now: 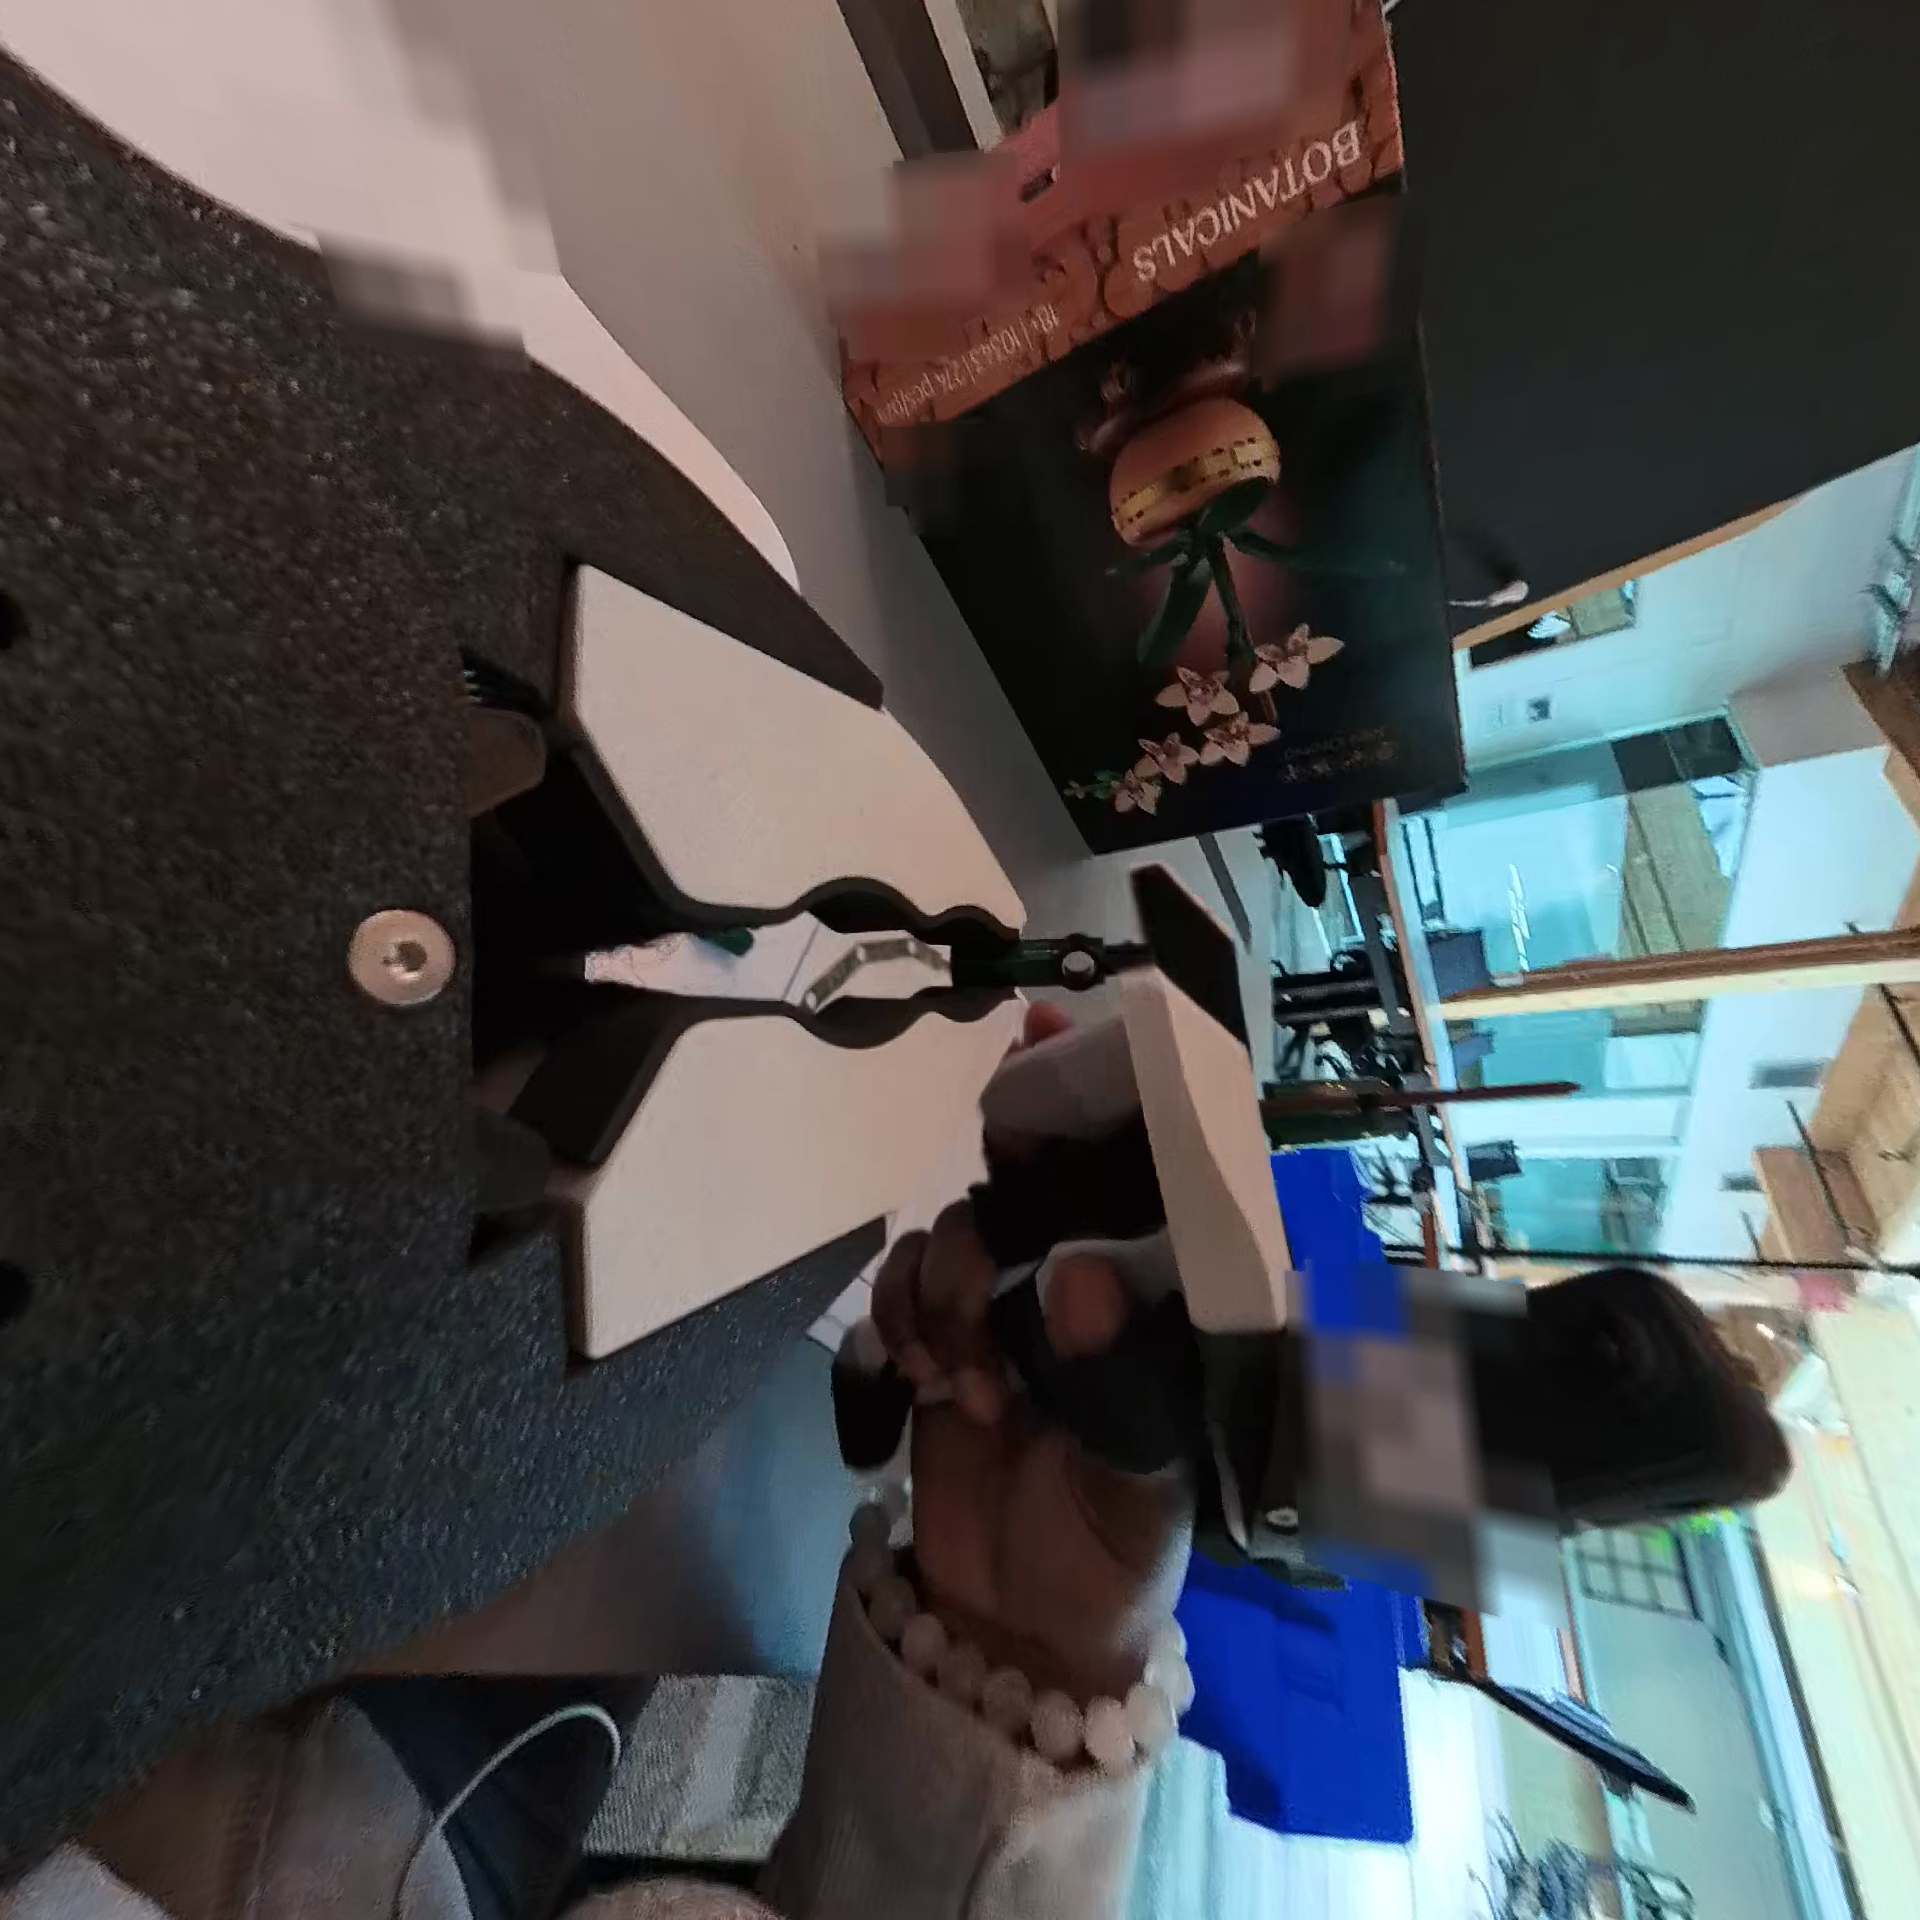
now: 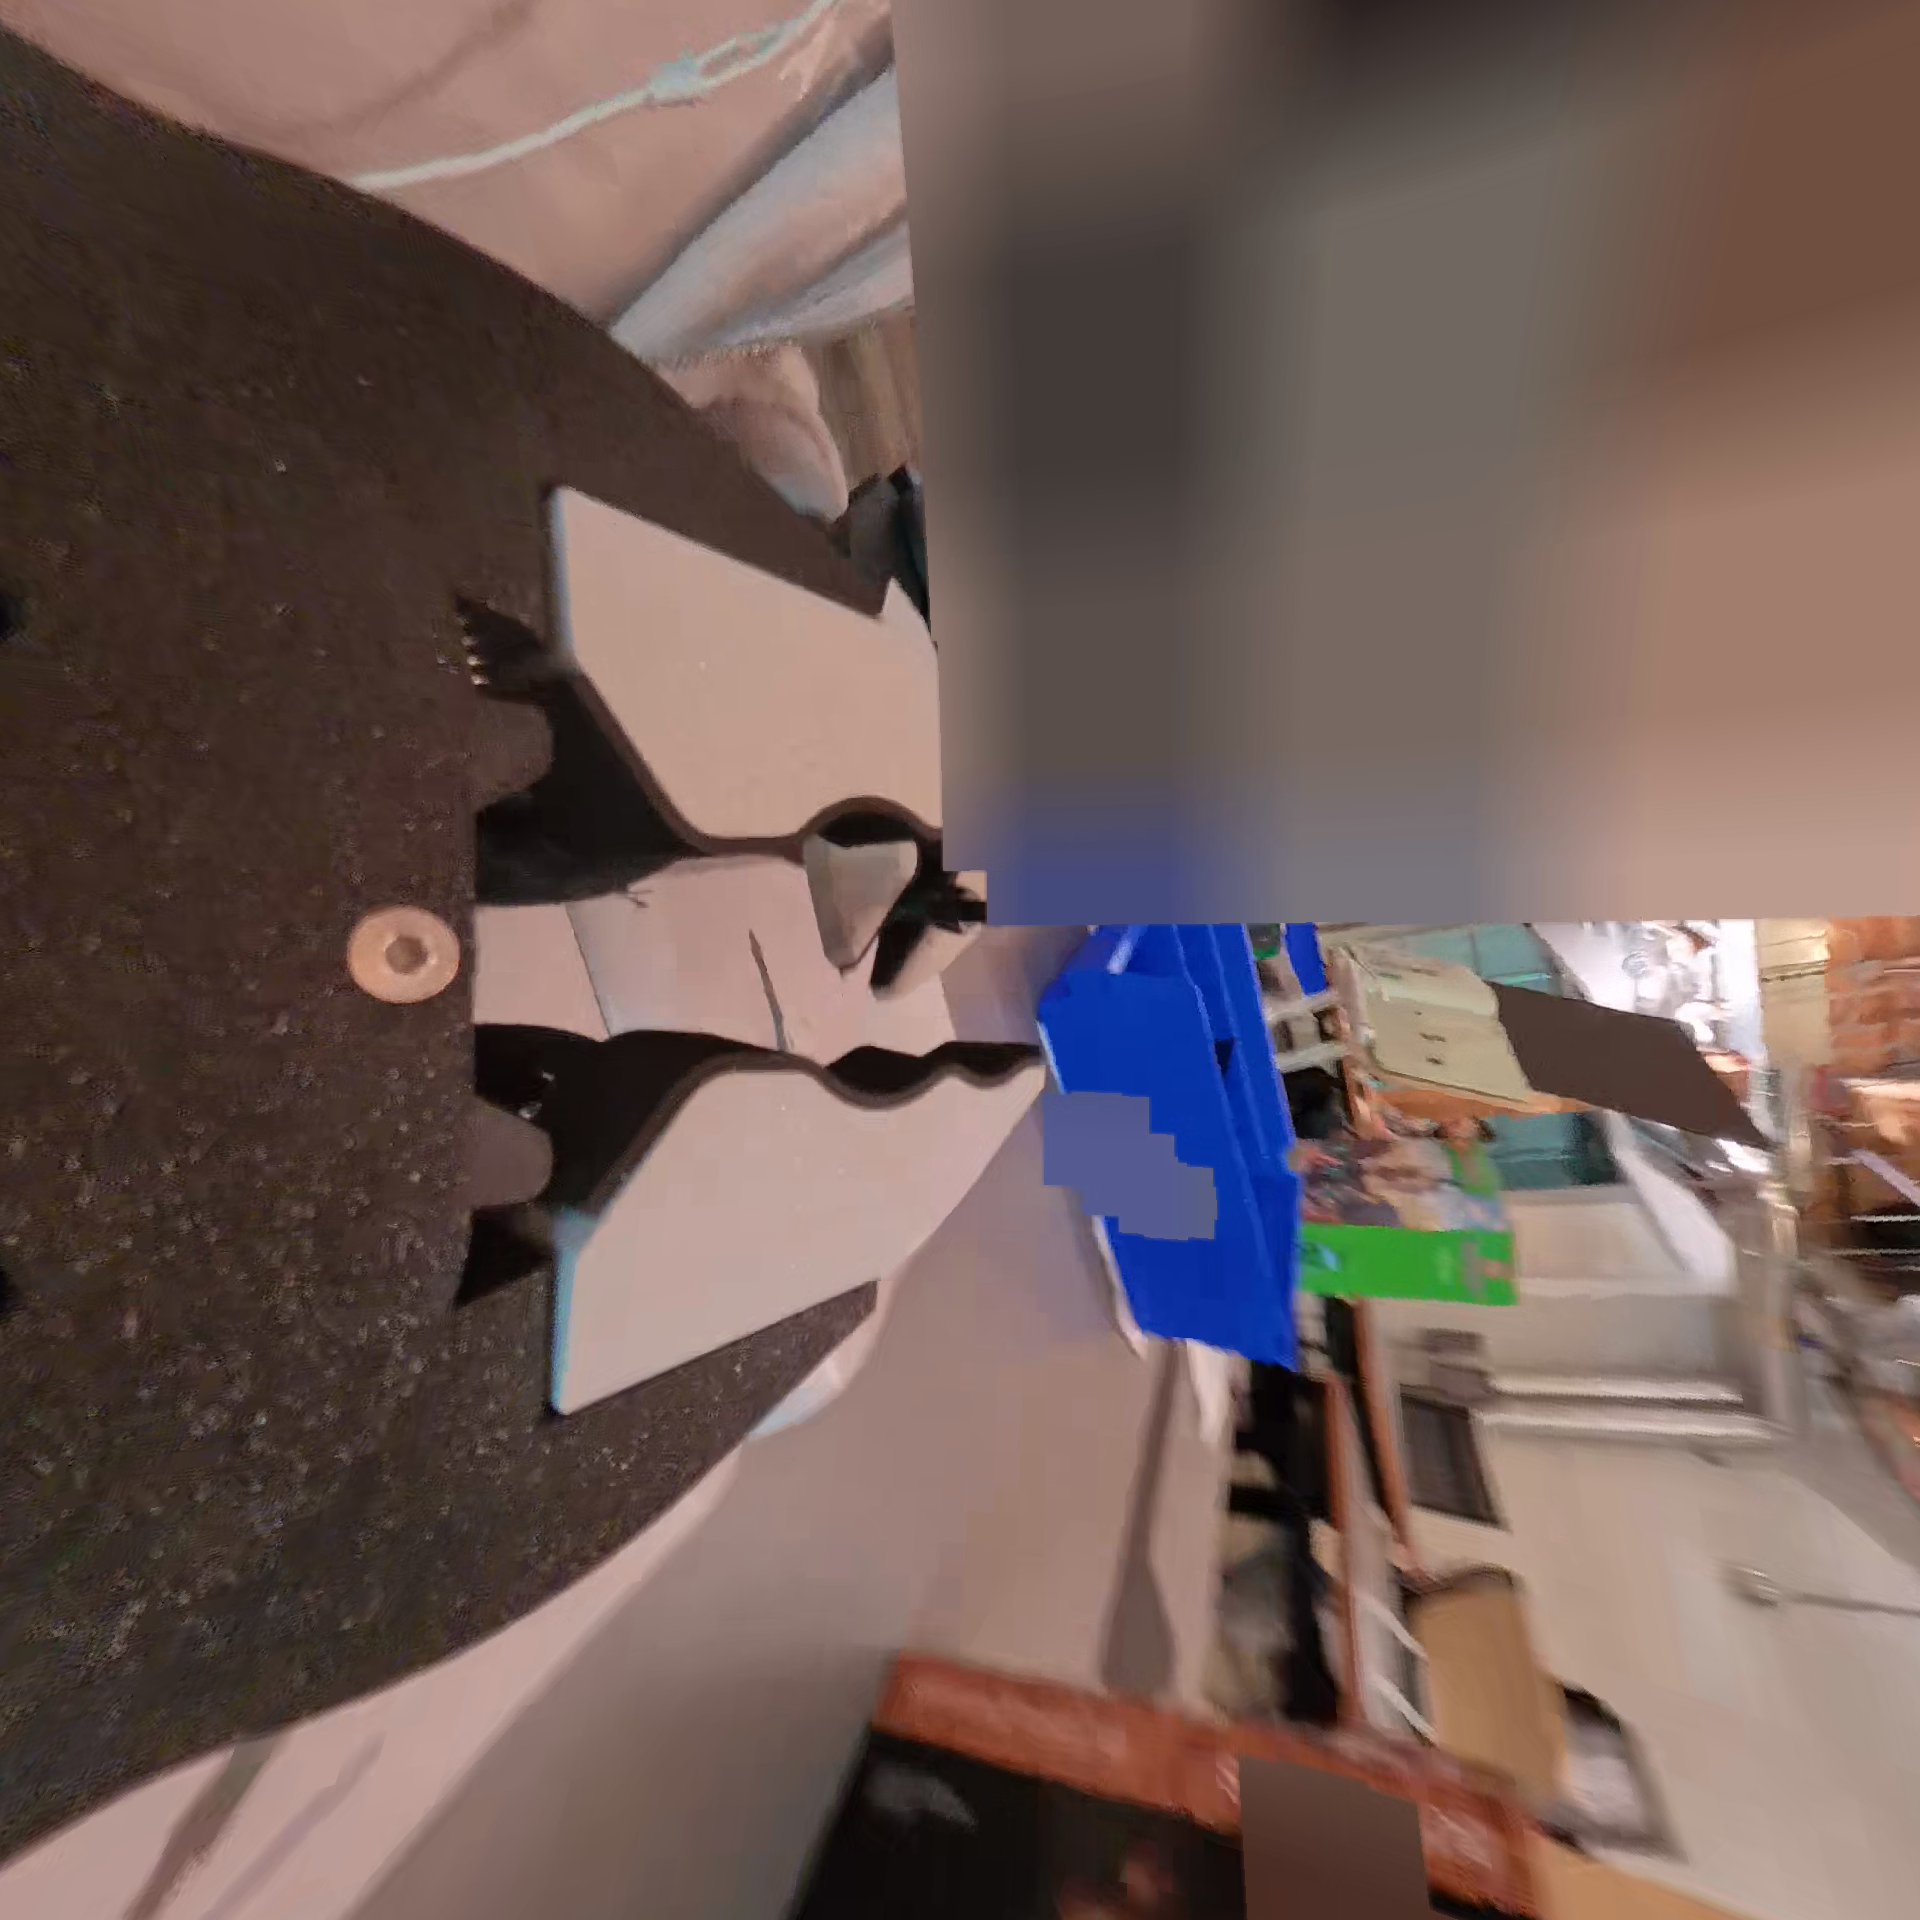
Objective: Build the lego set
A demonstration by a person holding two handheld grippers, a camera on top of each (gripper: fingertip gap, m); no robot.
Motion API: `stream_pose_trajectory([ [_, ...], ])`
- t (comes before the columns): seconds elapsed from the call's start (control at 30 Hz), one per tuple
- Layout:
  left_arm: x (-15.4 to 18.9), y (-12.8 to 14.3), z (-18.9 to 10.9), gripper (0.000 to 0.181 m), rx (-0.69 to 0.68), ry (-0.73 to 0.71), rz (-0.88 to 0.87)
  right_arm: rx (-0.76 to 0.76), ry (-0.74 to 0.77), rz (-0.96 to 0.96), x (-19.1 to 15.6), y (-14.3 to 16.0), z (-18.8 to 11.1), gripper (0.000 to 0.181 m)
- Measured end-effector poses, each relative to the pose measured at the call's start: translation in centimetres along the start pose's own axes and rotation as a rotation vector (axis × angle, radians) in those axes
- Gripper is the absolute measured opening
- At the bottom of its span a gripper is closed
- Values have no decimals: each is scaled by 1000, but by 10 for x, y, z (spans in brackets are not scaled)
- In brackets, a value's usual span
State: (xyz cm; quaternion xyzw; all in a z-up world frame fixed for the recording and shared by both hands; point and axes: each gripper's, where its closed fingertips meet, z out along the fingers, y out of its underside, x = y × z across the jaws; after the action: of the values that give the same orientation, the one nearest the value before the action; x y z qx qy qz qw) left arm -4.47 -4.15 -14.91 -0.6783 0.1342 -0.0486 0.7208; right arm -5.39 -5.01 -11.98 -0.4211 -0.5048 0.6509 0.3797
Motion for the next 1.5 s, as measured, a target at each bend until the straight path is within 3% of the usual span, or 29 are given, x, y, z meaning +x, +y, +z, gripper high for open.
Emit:
stream_pose_trajectory([
  [0.07,1,-2,-2,6,24,33,-34,75,65,-152,7,-14,-10,53],
  [0.13,2,-3,-4,6,37,71,-68,127,123,-274,15,-25,-20,61],
  [0.37,14,-10,-7,6,87,149,-64,146,138,-303,42,-11,-34,27],
  [0.5,14,-8,-7,6,80,166,-83,58,146,-356,47,3,-29,10],
  [0.8,19,-11,-7,6,106,237,-179,30,131,-386,45,10,-22,19],
  [0.93,10,-19,-10,6,183,221,-251,44,131,-369,43,9,-23,23],
  [1.03,4,-25,-13,5,223,223,-289,69,133,-346,43,6,-25,17],
  [1.2,6,-26,-13,6,231,203,-207,81,170,-346,49,1,-28,4],
  [1.5,12,-20,-11,6,186,231,-207,50,150,-318,48,7,-25,3],
])
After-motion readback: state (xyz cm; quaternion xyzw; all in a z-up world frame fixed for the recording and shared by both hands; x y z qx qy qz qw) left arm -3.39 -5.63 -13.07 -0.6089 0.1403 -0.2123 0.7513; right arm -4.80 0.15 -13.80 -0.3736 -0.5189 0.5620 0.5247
